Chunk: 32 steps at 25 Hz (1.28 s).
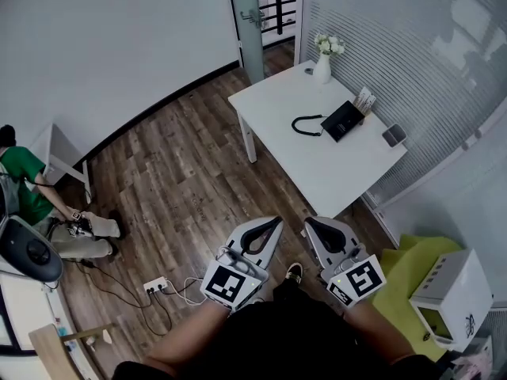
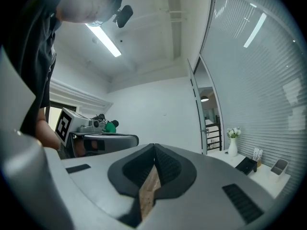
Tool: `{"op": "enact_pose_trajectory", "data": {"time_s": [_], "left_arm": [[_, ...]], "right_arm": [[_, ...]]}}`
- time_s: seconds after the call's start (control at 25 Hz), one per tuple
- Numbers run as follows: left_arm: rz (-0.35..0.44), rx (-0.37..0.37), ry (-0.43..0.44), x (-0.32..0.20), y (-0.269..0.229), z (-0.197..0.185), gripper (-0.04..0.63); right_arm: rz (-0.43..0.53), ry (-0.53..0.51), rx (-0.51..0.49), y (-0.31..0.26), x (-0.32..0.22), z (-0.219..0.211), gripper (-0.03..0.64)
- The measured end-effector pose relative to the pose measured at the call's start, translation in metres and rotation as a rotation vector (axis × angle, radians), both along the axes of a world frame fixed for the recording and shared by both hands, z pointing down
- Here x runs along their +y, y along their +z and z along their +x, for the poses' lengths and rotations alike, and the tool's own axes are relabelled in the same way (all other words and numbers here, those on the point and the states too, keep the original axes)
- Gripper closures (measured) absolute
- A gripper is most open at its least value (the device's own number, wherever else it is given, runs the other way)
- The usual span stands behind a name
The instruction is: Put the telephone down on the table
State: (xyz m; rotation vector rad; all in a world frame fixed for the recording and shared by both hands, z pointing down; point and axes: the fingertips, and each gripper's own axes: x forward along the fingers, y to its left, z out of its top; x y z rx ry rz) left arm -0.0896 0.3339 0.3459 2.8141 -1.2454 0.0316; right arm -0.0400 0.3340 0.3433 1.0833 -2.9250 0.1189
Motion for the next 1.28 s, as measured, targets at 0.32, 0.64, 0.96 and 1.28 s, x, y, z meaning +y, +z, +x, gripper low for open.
{"op": "enact_pose_trajectory", "data": {"time_s": [0.32,0.64,0.96,1.28], "left_arm": [[0.002,-0.027,-0.039,-0.056,-0.001,0.022,0.588],[-0.008,-0.021,-0.066,-0.086,0.001,0.018,0.589],[-0.005,0.018,-0.022,-0.132,0.009,-0.015,0.588],[-0.001,0.035,0.060,-0.201,0.005,-0.088,0.588]], "right_arm": [[0.006,-0.042,-0.011,-0.003,-0.057,0.018,0.595],[-0.006,-0.049,-0.010,0.002,-0.092,0.014,0.595],[-0.015,-0.020,0.023,0.012,-0.130,-0.024,0.595],[-0.011,0.055,0.051,0.005,-0.189,-0.099,0.595]]}}
